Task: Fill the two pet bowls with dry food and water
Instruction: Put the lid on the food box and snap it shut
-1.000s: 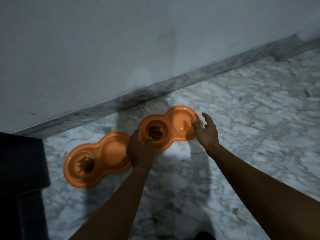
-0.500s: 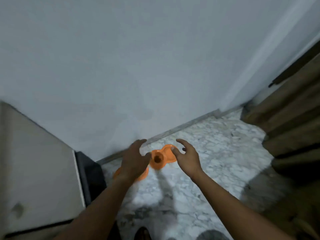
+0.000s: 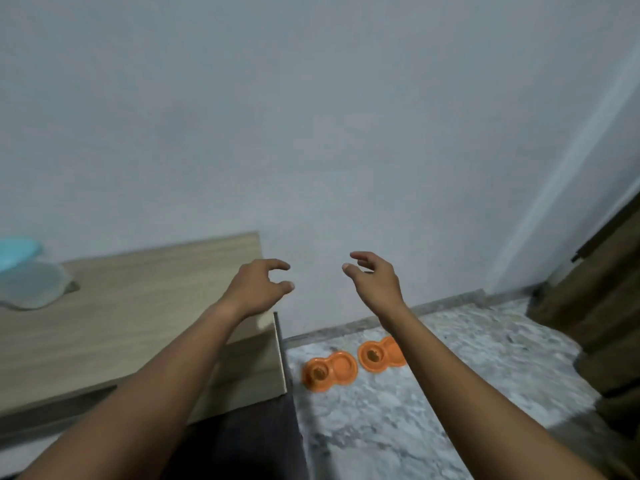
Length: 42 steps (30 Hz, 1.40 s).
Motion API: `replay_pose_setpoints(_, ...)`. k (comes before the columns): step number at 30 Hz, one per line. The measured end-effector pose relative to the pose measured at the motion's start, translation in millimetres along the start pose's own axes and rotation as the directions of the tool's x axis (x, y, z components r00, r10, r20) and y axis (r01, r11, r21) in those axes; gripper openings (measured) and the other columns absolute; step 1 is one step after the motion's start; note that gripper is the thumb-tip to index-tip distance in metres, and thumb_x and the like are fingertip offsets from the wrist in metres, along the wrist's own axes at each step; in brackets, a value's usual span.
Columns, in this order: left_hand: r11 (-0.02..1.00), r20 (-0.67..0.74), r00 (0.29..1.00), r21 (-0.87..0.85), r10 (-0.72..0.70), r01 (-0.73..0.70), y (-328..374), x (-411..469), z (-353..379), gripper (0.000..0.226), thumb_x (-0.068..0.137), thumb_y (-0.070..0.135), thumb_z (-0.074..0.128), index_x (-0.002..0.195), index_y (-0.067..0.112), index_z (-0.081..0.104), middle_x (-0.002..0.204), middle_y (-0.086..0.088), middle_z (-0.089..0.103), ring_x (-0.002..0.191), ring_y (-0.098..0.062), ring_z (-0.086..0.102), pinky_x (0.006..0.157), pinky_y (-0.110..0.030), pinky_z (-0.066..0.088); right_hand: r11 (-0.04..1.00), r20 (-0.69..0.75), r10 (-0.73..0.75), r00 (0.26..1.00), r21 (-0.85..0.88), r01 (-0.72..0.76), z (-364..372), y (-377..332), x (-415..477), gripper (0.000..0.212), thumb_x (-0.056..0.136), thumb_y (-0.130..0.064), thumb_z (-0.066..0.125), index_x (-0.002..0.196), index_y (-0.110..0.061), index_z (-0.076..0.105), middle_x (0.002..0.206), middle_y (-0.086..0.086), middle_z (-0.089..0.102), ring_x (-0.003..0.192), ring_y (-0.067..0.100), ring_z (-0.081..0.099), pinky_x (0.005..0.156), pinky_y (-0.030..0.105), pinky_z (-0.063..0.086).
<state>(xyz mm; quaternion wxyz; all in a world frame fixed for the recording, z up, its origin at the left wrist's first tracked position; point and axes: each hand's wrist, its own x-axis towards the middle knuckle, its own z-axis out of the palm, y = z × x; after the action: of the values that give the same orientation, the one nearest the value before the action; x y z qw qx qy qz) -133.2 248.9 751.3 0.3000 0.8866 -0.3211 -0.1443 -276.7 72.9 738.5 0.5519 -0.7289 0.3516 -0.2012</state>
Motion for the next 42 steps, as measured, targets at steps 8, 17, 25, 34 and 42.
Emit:
replay_pose_setpoints(8, 0.999, -0.061, 0.998, -0.010, -0.034, 0.033, -100, -99, -133, 0.038, 0.085, 0.032, 0.072, 0.122, 0.025, 0.067, 0.135, 0.001, 0.060, 0.126, -0.018, 0.053, 0.099, -0.028, 0.039, 0.992, 0.129, -0.130, 0.983, 0.019, 0.128, 131, -88, -96, 0.030, 0.093, -0.032, 0.068, 0.122, -0.027, 0.069, 0.128, -0.002, 0.064, 0.118, 0.015, 0.060, 0.092, 0.030, 0.047)
replay_pose_setpoints(17, 0.987, -0.098, 0.982, -0.009, -0.159, 0.159, -307, -188, -271, 0.039, 0.084, 0.031, 0.073, 0.122, 0.025, 0.067, 0.134, 0.001, 0.061, 0.122, -0.017, 0.055, 0.098, -0.030, 0.042, 0.993, 0.264, -0.117, 0.957, 0.042, 0.110, 377, -128, -174, 0.024, 0.090, -0.030, 0.070, 0.114, -0.025, 0.073, 0.120, 0.002, 0.071, 0.114, 0.017, 0.064, 0.095, 0.034, 0.051)
replay_pose_setpoints(25, 0.953, -0.089, 0.949, -0.045, -0.304, 0.301, -445, -220, -338, 0.040, 0.083, 0.030, 0.075, 0.121, 0.021, 0.069, 0.132, -0.004, 0.063, 0.117, -0.017, 0.060, 0.099, -0.029, 0.045, 0.999, 0.388, -0.034, 0.921, -0.020, 0.045, 545, -131, -215, 0.026, 0.090, -0.028, 0.072, 0.115, -0.023, 0.073, 0.115, 0.004, 0.073, 0.108, 0.020, 0.067, 0.096, 0.037, 0.053)
replay_pose_setpoints(34, 0.854, -0.111, 0.849, -0.139, -0.516, 0.501, -566, -251, -369, 0.042, 0.083, 0.031, 0.076, 0.123, 0.019, 0.067, 0.134, -0.005, 0.061, 0.119, -0.019, 0.060, 0.099, -0.031, 0.046, 0.992, 0.549, 0.032, 0.835, -0.117, 0.039, 690, -127, -235, 0.022, 0.090, -0.026, 0.073, 0.112, -0.021, 0.074, 0.107, 0.004, 0.075, 0.101, 0.022, 0.069, 0.090, 0.034, 0.053)
replay_pose_setpoints(42, 0.784, -0.196, 0.759, -0.152, -0.620, 0.601, -681, -258, -407, 0.044, 0.081, 0.030, 0.076, 0.122, 0.017, 0.067, 0.132, -0.005, 0.062, 0.120, -0.021, 0.058, 0.098, -0.026, 0.041, 0.978, 0.577, 0.103, 0.810, -0.208, 0.023, 800, -130, -250, 0.022, 0.090, -0.030, 0.074, 0.110, -0.021, 0.073, 0.107, 0.007, 0.074, 0.101, 0.026, 0.068, 0.094, 0.039, 0.053)
